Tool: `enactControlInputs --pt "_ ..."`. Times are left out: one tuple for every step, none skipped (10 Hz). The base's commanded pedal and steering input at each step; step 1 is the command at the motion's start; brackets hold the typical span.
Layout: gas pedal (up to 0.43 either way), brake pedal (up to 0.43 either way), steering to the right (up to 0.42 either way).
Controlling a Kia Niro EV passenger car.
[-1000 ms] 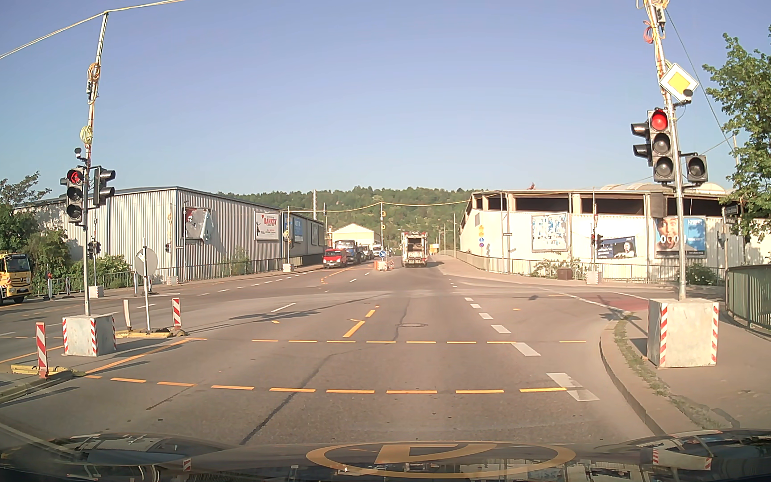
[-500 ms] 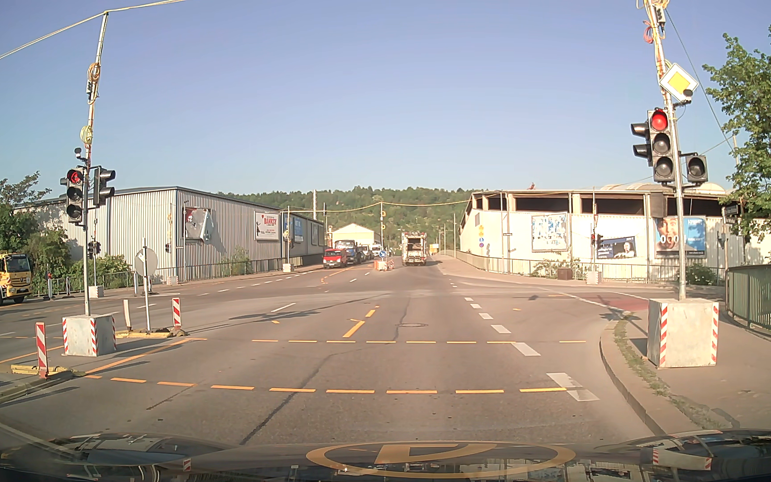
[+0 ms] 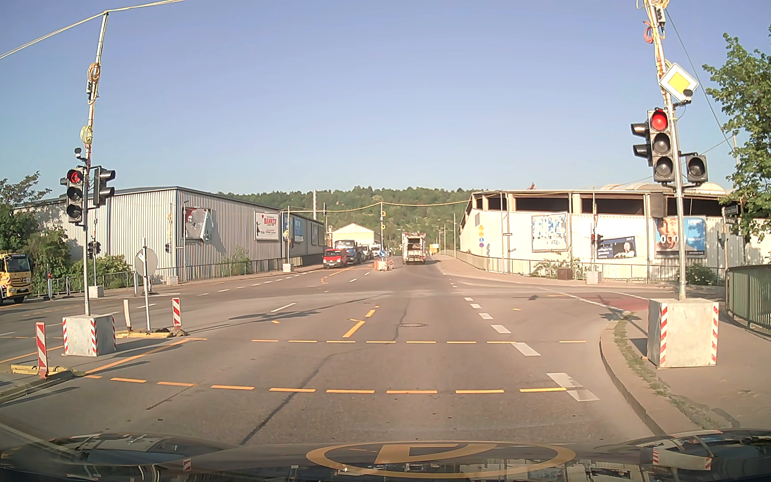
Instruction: Follow the waypoints while adhering to traffic rules and regulations
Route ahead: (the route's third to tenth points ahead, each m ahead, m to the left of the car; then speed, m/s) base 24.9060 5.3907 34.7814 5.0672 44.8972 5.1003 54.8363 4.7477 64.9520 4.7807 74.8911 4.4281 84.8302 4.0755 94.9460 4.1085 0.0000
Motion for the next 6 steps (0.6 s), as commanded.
enactControlInputs --pt "0.000 0.317 -0.003" --pt "0.000 0.311 -0.003" --pt "0.000 0.311 -0.003" --pt "0.000 0.311 -0.003" --pt "0.000 0.311 -0.003" --pt "0.000 0.311 -0.003"
